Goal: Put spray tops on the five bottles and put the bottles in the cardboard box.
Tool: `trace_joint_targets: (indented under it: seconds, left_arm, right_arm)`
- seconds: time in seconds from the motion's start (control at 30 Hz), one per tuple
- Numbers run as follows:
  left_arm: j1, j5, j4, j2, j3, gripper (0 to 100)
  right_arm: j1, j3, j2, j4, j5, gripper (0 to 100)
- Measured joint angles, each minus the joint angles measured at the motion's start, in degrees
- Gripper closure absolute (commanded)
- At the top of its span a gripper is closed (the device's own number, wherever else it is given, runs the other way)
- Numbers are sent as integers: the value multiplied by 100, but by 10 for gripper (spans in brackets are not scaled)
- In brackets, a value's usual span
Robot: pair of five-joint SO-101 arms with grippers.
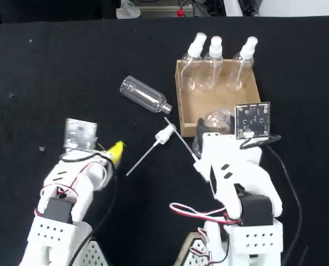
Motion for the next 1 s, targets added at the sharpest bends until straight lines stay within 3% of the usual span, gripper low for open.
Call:
trace_joint_targets:
  seconds: [0.23, 0.4, 0.7, 0.83, 1.0]
  left_arm:
    - [378, -114, 492, 527, -879, 776]
    - [730, -589, 563, 2110, -1688, 777]
    - [1336, -668, 554, 4580, -3130, 772]
    - [1521, -695, 105, 5354, -3464, 772]
    - [1530, -695, -1020, 6400, -3543, 772]
  right_arm:
    - [290, 158, 0, 0, 0, 988]
    - [334, 158, 0, 18, 0, 988]
    - [334, 185, 0, 62, 0, 988]
    - [343, 237, 0, 62, 0, 988]
    - [343, 237, 0, 62, 0, 988]
